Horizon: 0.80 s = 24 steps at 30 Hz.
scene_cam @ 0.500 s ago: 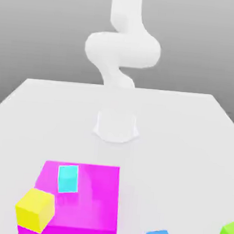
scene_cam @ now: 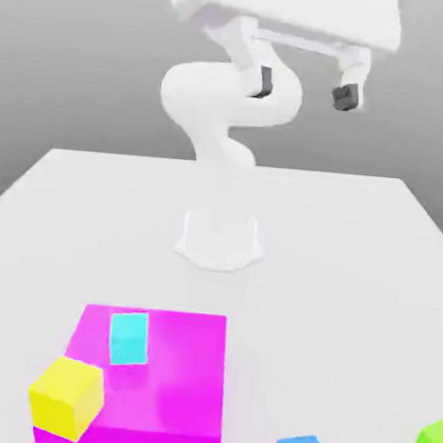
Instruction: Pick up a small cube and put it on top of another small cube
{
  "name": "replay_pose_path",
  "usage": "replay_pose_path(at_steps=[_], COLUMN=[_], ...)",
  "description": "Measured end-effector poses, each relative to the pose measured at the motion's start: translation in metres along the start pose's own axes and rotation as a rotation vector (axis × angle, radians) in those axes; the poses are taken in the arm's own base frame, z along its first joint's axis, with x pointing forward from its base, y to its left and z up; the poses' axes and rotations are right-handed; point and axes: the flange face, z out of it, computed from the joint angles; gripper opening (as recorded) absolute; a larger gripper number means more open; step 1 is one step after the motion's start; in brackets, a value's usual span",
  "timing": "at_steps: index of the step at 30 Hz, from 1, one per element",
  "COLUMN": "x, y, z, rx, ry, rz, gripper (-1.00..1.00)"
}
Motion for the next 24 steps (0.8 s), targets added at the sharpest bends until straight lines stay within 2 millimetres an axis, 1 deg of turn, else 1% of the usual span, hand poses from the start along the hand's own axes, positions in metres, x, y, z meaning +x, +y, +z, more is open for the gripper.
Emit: replay_pose_path(at_steps=[5, 10, 16, 22, 24], x=[-0.01, -0.03, -0.064, -0.108, -0.12], y=[-0.008, -0.019, -0.022, -0.019, -0.017], z=[0.072, 0.142, 0.22, 0.288, 0.312], rx=[0.01, 0.025, 0.042, 0.066, 0.069], ry=[-0.103, -0.204, -0.323, -0.444, -0.461], rz=[-0.212, -0.432, -0.688, -0.951, -0.99], gripper=[0.0, 0.0, 0.0, 0.0, 0.0])
